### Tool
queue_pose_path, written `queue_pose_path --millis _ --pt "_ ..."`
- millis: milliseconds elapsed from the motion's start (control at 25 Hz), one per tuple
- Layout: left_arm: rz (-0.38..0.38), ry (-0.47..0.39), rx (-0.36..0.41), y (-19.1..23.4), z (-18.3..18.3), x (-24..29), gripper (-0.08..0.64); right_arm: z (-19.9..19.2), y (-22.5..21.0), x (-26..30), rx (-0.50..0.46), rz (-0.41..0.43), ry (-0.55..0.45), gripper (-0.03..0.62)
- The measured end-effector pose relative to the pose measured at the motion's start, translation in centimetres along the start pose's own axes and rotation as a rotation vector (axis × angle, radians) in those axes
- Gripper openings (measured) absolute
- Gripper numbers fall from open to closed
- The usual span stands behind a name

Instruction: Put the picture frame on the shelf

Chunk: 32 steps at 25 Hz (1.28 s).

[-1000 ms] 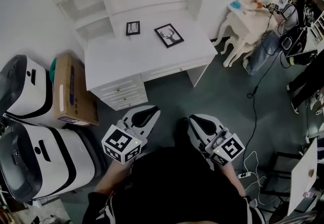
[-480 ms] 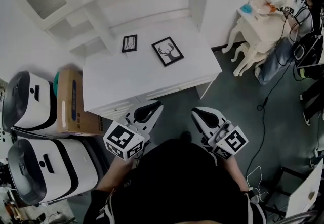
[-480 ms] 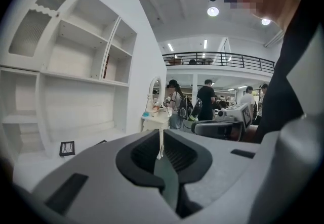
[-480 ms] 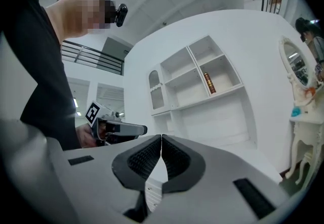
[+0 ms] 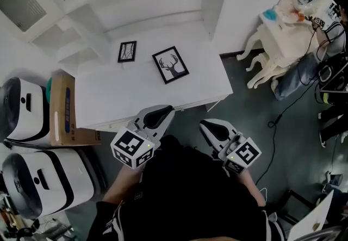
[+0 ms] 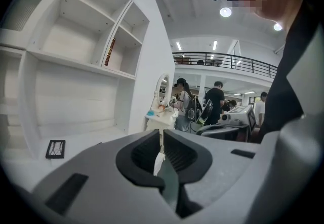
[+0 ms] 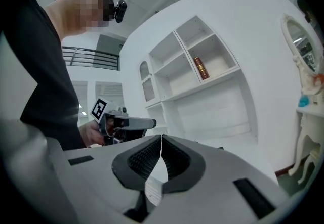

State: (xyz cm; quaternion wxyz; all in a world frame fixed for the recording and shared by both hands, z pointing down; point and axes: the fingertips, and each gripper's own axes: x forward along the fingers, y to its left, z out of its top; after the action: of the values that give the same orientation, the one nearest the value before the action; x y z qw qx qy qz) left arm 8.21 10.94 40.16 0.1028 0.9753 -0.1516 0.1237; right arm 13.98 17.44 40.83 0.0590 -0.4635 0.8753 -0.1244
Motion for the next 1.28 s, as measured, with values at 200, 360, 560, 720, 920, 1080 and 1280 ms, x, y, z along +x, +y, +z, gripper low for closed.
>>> queue_pose_path --millis 200,360,560,720,920,1080,1280 --pt "0.056 -0.014 -0.030 5.2 0.8 2.4 0.029 -0.5 -4.2 3.6 0.007 0.040 0.062 0.019" --pt "0.100 -0.015 -0.042 10.6 1.5 3.9 0.029 0.7 -7.9 8.0 0.003 0.061 0.082 0.018" --pt "0.112 -0.010 -0.070 16.2 2.4 5.2 0.029 2.4 -12.8 15.0 0.021 0.037 0.127 0.020" --pt "0.140 0.010 -0.071 20.6 2.5 6.2 0.029 3.2 -14.9 20.6 0.002 0.075 0.159 0.020" --pt "0.203 -0.035 -0.107 24.9 2.5 7.7 0.008 2.7 -16.1 24.6 0.044 0.146 0.204 0.020" --pt "0.205 -0.070 -0.158 25.8 1.7 9.2 0.006 1.4 -18.2 25.5 0.052 0.171 0.288 0.020" --pt "0.252 -0.080 -0.197 27.0 0.4 11.1 0.005 0.8 -21.1 26.0 0.064 0.195 0.333 0.019"
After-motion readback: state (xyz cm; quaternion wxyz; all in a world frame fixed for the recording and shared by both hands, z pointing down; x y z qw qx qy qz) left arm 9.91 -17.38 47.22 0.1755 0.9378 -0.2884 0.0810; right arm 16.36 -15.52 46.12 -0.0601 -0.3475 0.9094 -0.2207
